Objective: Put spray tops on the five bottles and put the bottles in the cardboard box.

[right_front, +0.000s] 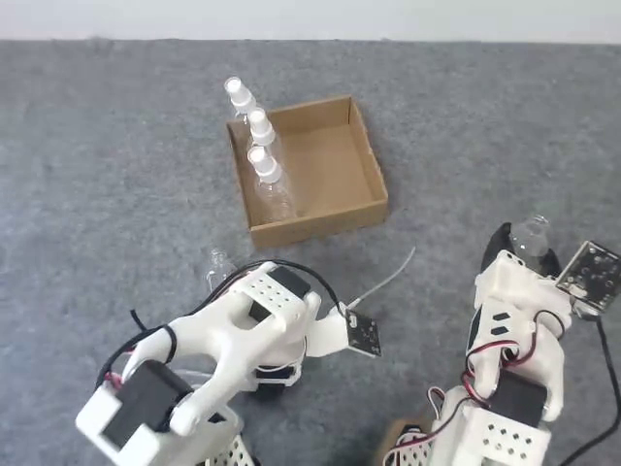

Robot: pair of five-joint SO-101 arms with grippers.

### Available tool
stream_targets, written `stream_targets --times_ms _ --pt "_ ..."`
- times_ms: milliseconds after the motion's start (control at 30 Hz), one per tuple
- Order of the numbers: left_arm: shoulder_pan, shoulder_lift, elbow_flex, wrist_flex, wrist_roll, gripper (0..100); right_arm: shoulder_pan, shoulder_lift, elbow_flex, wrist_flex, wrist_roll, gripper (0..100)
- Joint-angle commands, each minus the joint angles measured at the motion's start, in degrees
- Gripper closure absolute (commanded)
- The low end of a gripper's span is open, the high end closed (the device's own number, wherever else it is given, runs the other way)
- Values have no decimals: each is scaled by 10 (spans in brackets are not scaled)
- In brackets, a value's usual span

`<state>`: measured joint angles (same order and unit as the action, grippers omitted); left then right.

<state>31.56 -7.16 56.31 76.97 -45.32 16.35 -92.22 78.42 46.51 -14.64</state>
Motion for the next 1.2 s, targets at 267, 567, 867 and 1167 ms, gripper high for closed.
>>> stream_targets --times_ms 267,567,867,1167 --pt "3 -25 -45 50 14 987 7 -9 -9 -15 -5 991" --pt "-2 -84 -70 92 14 988 7 -9 -9 -14 -5 991" --pt "-4 -141 -182 218 14 988 7 -12 -9 -10 -5 991" --pt "-55 -213 -265 236 39 988 7 -13 -9 -9 -5 991"
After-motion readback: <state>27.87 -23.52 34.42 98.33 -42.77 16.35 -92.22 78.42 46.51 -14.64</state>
